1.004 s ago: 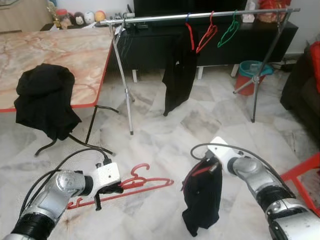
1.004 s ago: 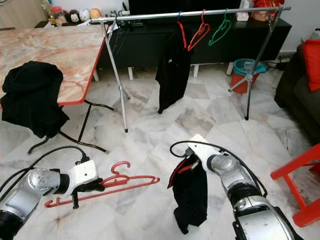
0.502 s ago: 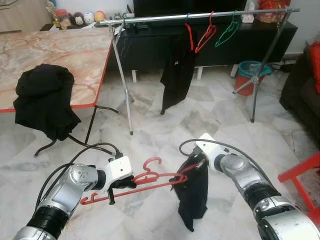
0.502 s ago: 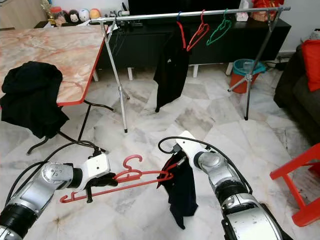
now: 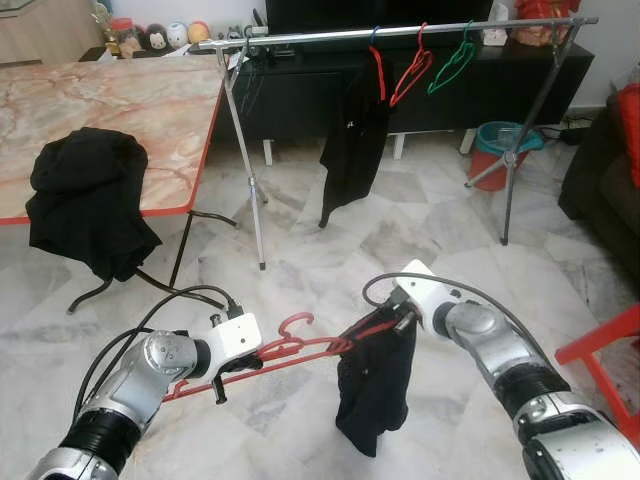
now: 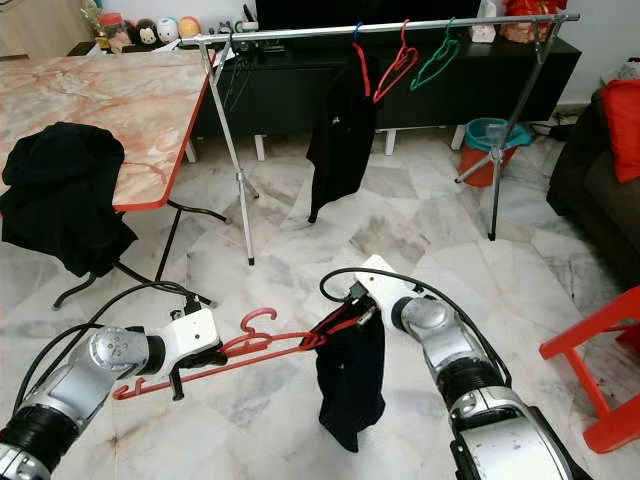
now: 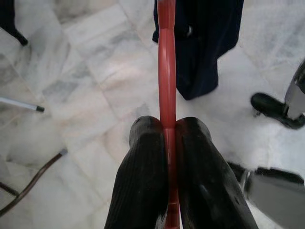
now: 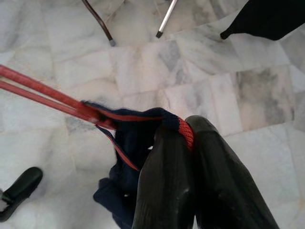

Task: Hang hanger

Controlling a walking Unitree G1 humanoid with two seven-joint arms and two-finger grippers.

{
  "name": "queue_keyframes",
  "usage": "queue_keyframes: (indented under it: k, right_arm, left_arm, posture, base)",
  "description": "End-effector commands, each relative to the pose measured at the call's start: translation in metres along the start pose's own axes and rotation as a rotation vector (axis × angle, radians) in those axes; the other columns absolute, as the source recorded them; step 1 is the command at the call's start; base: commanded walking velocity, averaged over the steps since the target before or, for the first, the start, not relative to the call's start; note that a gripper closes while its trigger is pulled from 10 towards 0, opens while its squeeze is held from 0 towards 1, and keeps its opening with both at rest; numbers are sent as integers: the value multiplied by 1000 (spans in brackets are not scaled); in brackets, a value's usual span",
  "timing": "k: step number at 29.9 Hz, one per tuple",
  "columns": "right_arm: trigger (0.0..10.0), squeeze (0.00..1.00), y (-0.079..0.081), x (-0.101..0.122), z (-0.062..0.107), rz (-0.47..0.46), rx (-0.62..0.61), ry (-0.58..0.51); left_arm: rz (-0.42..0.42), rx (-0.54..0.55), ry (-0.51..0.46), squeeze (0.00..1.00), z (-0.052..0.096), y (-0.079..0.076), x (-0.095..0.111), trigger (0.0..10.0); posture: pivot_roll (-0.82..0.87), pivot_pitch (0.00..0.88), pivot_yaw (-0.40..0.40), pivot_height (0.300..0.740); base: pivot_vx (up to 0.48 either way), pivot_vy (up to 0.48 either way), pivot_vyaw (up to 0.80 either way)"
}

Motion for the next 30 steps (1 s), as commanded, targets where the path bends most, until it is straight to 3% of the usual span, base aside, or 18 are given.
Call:
queue_keyframes:
  k: [1,19,23,30]
  right_arm:
    - [10000,0,-1,9,2,2,10,-34]
    - [10000,0,3,23,7,-11,103,-88]
    - [10000,0,7,23,9,19,159,-85]
    - [10000,0,1,21,13,63,171,-68]
  left_arm:
    - [8,10,-49,0,-1,4,8,10000]
    - [71,-62,-198,0,-1,2,31,10000]
    - [85,-100,-263,0,0,0,42,10000]
    - [52,-205,-277,0,5,-10,48,10000]
  posture:
    - [18,30,-1,740]
    - [12,35,-8,740]
    - [11,35,-10,740]
    - [12,38,-10,740]
  base:
    - [0,0,0]
    - [0,0,0]
    - [0,0,0]
    - [0,0,0]
Point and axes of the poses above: a point about 5 cm out from each wrist's last joint towards the gripper, its own z axis pointing back from the gripper into the wrist, its own x axis along the axis of the wrist's last joint, y = z × x, the point moved 3 cm from there along -z, pointing out of the wrist towards the gripper, and after that the axes turned 5 degrees about -z, right-handed, at the moved point
